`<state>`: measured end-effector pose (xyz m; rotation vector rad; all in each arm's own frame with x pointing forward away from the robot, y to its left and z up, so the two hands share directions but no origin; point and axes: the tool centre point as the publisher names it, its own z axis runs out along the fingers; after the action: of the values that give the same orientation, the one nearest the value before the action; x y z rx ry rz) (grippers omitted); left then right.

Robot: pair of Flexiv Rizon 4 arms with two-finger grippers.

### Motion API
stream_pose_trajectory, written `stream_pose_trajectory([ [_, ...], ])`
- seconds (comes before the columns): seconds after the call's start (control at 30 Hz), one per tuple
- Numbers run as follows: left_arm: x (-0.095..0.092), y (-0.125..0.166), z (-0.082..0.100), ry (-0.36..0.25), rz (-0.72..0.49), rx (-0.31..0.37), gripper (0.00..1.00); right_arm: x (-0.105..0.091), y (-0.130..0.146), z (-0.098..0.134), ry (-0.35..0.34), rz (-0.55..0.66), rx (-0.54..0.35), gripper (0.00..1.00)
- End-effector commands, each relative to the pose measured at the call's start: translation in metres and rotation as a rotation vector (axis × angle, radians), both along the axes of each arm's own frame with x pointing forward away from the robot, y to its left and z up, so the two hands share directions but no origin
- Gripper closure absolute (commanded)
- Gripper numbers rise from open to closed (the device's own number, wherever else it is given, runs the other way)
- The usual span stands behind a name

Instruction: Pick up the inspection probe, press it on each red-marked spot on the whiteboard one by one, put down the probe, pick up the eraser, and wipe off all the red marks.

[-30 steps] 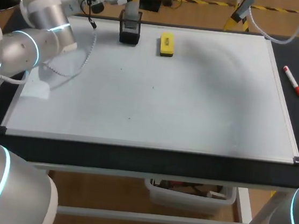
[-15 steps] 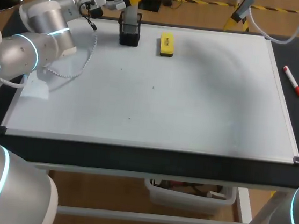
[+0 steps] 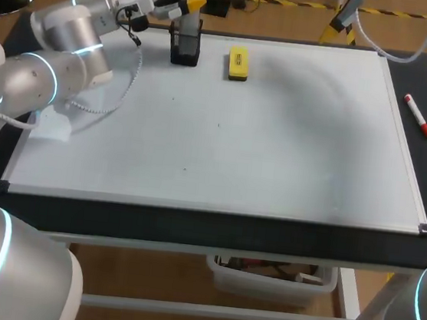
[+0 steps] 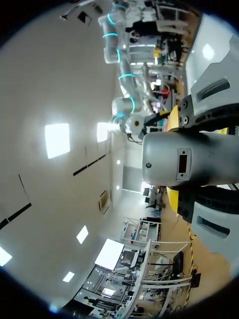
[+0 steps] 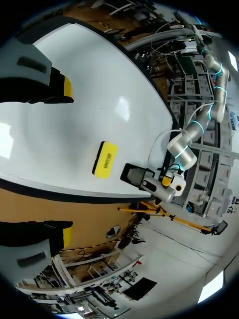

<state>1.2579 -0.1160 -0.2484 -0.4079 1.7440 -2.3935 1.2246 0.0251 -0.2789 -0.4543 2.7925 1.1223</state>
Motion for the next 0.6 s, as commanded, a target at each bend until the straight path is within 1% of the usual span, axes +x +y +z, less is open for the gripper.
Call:
stream_pose_trajectory([
  [0.03, 0.0060, 0.0018, -0.0068, -0.204, -0.630, -0.036, 1.00, 0.0074, -0.0013, -0.0007, 0.085, 0.081, -0.034, 0.00],
  [0.37, 0.0033, 0.0040, -0.0138, -0.201, -0.660, -0.049, 1.00, 0.0074, -0.0013, -0.0007, 0.085, 0.081, -0.034, 0.00],
  [0.4, 0.0031, 0.0041, -0.0144, -0.201, -0.667, -0.047, 0.78, 0.0074, -0.0013, -0.0007, 0.085, 0.081, -0.034, 0.00],
  [0.43, 0.0028, 0.0041, -0.0151, -0.203, -0.670, -0.045, 0.68, 0.0074, -0.0013, -0.0007, 0.085, 0.081, -0.034, 0.00],
  [0.5, 0.0025, 0.0040, -0.0162, -0.209, -0.680, -0.051, 0.58, 0.0074, -0.0013, -0.0007, 0.085, 0.081, -0.034, 0.00],
  [0.53, 0.0024, 0.0040, -0.0164, -0.215, -0.684, -0.049, 0.42, 0.0074, -0.0013, -0.0007, 0.085, 0.081, -0.034, 0.00],
  [0.57, 0.0020, 0.0040, -0.0166, -0.217, -0.685, -0.049, 0.08, 0.0074, -0.0013, -0.0007, 0.085, 0.081, -0.034, 0.00],
  [0.6, 0.0018, 0.0039, -0.0165, -0.222, -0.687, -0.048, 0.00, 0.0074, -0.0013, -0.0007, 0.085, 0.081, -0.034, 0.00],
])
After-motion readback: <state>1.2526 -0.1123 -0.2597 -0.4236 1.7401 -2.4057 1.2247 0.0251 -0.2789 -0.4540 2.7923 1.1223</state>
